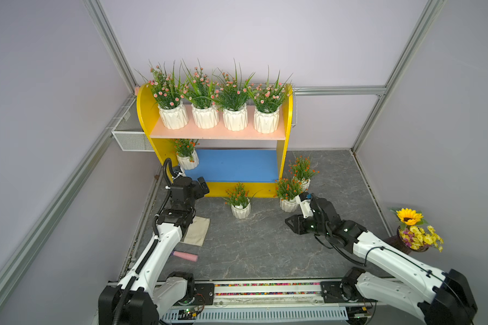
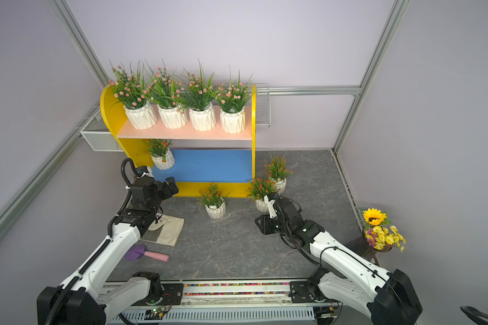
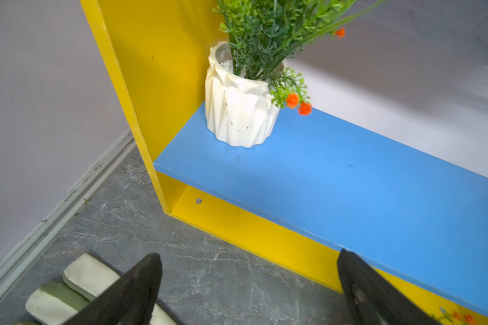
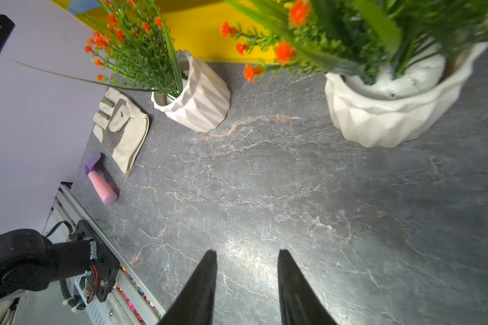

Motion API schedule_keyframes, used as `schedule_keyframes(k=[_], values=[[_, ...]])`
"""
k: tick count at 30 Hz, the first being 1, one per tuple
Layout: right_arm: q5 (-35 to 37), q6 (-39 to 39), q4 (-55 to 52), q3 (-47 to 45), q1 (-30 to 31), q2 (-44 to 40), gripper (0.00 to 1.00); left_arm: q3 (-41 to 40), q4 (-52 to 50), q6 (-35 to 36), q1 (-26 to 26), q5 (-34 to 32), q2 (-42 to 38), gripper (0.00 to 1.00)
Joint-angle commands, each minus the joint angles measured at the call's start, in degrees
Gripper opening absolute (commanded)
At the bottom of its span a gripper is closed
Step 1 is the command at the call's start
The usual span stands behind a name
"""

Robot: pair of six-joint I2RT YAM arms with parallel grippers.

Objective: Place the baby's breath potted plants on the rack by color
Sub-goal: Place the baby's breath potted plant on the rack, then pick up the baby's breath potted plant from the center of the board.

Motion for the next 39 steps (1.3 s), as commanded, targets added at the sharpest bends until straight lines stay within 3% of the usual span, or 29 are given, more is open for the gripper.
schedule_keyframes(k=[1,6,12,24,39], values=[[-0.15,0.77,6.65,2.35,1.57,3.09,0.38,-4.12,-0.5,-4.59,-1.03,1.52,-5.84,1.0],[-0.44,0.65,9.68,5.56,3.78,9.55,0.37,-8.55,0.51,-6.54,-4.63,3.01,-10.79,1.0],[0.09,0.39,12.45,10.06,4.96,18.24,0.34,-11.71,4.35,-5.68,-8.71,3.77,-10.28,0.99],[1.8,-0.5,14.82,18.78,6.54,32.36,0.32,-19.33,11.81,-6.3,-11.52,10.04,-11.81,0.98],[2.9,-2.69,11.95,29.85,6.51,43.18,0.28,-20.52,10.55,-3.98,-21.91,4.98,-9.6,0.97]])
